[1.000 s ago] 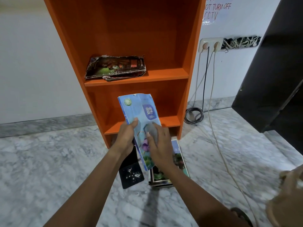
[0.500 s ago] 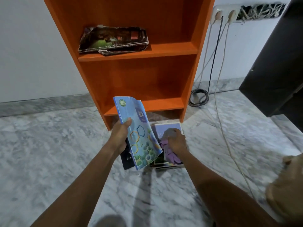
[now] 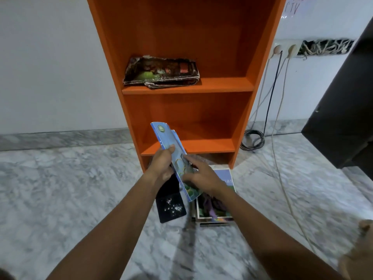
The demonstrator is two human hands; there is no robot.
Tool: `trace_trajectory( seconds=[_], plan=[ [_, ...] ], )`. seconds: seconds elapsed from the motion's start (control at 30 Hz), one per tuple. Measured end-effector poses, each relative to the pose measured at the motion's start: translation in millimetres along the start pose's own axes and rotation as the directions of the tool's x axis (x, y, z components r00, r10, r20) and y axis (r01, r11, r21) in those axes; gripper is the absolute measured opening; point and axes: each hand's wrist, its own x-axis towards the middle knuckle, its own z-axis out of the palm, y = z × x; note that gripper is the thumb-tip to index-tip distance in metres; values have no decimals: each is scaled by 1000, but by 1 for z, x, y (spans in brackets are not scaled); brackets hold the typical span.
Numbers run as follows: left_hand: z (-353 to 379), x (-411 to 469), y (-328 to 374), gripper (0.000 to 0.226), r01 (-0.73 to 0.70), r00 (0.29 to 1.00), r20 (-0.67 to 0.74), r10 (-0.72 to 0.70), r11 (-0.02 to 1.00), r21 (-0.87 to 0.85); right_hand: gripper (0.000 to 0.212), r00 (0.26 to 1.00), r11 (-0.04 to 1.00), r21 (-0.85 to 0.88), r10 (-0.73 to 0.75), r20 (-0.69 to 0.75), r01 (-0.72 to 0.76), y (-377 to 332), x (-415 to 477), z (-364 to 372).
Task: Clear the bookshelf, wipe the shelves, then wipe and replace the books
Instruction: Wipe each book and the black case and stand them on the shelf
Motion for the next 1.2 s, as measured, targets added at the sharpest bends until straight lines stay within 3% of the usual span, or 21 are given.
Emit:
trace_trajectory(
  seconds=[0.1,0.2,0.27,0.4,0.47,0.57,0.67,0.8,0.97,1.1,1.2],
  plan=[
    [10,-8,47,23,-32,999,41,32,999,7,81,994,979,-172,-112,-21,107,-46,-3,-8],
    [27,-18,91,19,-154,983,120,141,982,111,79,965,909,-379,-234,-117,174,-93,2,-14],
    [43,-25,117,15,-185,975,157,159,969,167,78,927,869,-474,-285,-242,143,-118,6,-18],
    [58,-43,163,5,-243,955,220,198,948,203,54,825,796,-596,-406,-393,107,-156,3,-38],
    [54,-48,180,17,-258,946,243,214,952,166,48,769,780,-617,-455,-449,101,-164,4,-54],
    [40,-37,193,27,-228,971,88,224,973,37,43,700,827,-547,-467,-540,129,-176,2,-79],
    [33,-13,194,28,-168,982,-94,167,986,-7,34,631,781,-608,-544,-553,140,-197,9,-101],
    [47,25,204,35,-87,986,-146,80,995,-42,39,623,696,-713,-598,-504,90,-225,27,-124],
    [83,66,218,8,-24,988,-157,-1,987,-157,43,635,667,-745,-584,-506,21,-237,55,-148],
    [103,110,225,16,-10,975,-216,-59,951,-308,39,671,681,-731,-564,-482,47,-236,82,-169],
    [111,154,226,35,34,950,-271,-153,917,-398,38,675,684,-729,-555,-486,38,-234,102,-179]
  ],
)
